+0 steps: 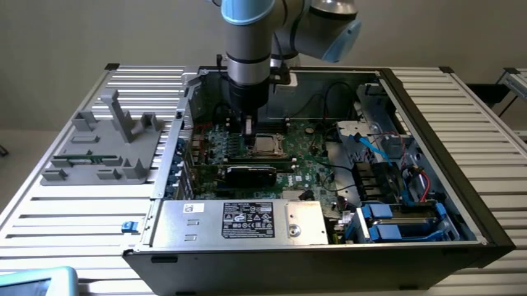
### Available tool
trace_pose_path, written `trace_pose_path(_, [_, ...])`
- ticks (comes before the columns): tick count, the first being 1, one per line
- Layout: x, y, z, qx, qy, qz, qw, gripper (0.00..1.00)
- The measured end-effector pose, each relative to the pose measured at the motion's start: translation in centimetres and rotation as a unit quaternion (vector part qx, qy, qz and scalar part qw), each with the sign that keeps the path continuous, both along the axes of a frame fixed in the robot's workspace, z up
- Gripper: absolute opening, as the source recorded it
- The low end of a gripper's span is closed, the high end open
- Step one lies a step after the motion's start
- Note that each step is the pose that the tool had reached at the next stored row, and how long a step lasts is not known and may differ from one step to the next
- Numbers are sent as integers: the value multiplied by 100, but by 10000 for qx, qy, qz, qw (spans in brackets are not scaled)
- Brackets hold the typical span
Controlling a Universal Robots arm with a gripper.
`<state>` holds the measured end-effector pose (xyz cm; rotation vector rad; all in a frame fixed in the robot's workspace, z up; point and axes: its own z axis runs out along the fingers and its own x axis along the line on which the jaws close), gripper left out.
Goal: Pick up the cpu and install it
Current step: 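Close the cpu cover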
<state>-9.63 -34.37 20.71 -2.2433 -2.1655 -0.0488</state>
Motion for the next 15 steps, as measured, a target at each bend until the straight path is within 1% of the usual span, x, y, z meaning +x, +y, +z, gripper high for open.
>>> trace_pose_path(8, [-29,6,-33,0,-4,0,10000,12])
trace_pose_path(15, [-144,6,-22,0,-5,0,10000,12])
